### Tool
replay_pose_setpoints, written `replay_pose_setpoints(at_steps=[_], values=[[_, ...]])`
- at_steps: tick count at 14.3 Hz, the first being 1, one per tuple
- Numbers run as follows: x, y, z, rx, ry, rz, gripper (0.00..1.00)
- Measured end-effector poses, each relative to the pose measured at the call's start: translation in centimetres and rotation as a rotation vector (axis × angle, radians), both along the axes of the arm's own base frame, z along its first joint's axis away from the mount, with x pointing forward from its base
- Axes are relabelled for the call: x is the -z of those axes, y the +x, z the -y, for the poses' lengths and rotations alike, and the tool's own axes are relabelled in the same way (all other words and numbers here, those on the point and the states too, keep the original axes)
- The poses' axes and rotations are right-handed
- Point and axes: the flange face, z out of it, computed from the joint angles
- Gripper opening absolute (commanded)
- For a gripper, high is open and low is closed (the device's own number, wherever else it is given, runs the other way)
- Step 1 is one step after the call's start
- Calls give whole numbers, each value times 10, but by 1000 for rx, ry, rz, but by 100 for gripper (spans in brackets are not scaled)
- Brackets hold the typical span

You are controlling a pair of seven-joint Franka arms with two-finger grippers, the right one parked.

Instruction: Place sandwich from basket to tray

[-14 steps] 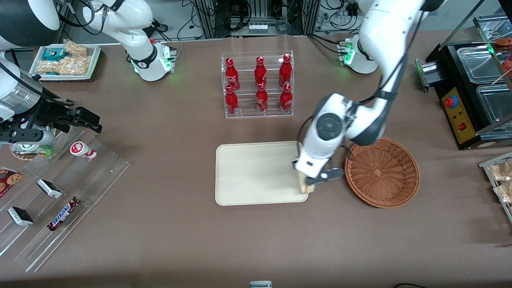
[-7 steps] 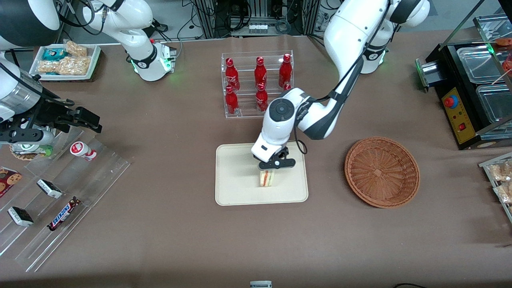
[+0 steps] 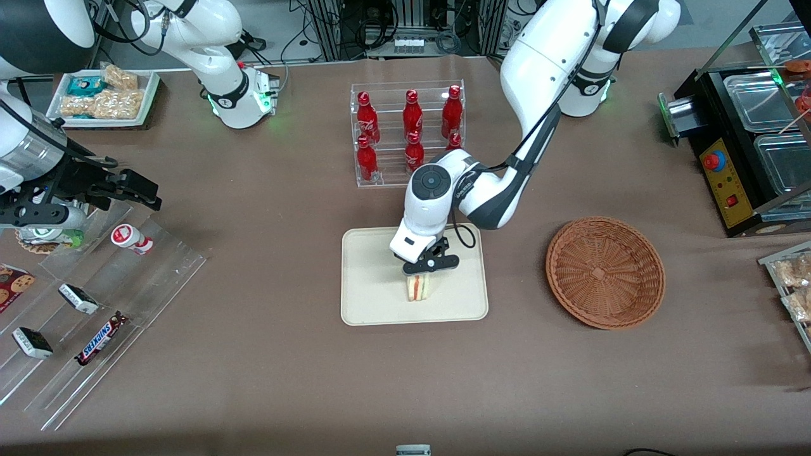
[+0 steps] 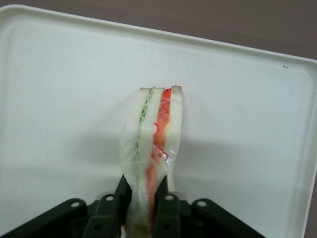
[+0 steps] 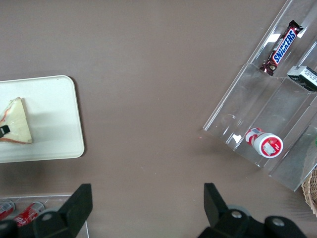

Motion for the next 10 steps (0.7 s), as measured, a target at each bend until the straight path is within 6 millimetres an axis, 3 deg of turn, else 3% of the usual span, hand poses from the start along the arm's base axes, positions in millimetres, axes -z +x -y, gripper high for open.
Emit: replay_pose_setpoints(at_steps=[2, 5, 7, 10], values=[[-16, 7, 2, -3, -17, 25, 100], [-81, 18, -5, -22, -23, 55, 100], [-129, 24, -29, -57, 10, 39, 100], [-176, 41, -90, -74, 85, -21, 100]])
